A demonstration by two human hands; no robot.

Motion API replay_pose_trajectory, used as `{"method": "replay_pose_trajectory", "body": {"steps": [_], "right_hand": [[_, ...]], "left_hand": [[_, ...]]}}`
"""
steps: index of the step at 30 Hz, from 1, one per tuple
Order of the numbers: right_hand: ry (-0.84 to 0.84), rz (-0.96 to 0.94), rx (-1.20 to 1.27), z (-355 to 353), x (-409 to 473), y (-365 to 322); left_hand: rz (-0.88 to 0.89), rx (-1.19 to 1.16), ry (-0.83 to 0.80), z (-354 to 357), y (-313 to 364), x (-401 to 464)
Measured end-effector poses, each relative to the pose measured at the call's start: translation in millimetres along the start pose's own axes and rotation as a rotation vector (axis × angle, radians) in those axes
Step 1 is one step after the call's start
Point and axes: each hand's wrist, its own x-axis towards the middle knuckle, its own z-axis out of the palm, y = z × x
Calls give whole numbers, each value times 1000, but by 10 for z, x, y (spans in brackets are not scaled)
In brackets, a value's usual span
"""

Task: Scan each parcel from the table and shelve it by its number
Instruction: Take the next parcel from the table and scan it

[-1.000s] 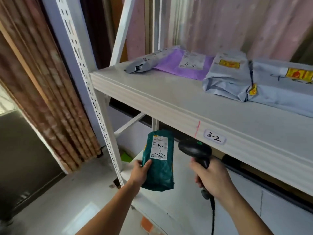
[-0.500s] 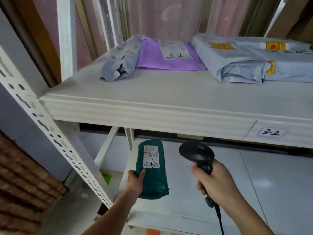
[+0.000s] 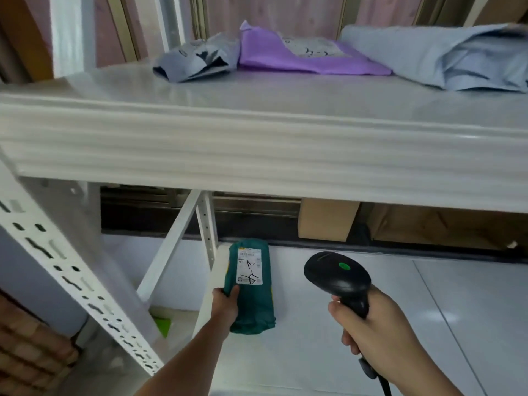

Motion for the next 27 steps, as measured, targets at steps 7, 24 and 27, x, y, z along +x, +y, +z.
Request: {"method": "replay_pose_trajectory", "body": {"steps": [7,24,27], "right_hand": [[16,-6,-4,27,-4,142],[150,53,100,-597,-679,-447],[222,80,135,-783,-975,-465]], "left_hand": [[-10,282,88,149,-25,234],[996,1224,-350,595,1477,-1328],[1065,1178,-433,735,1598,-1637]]}}
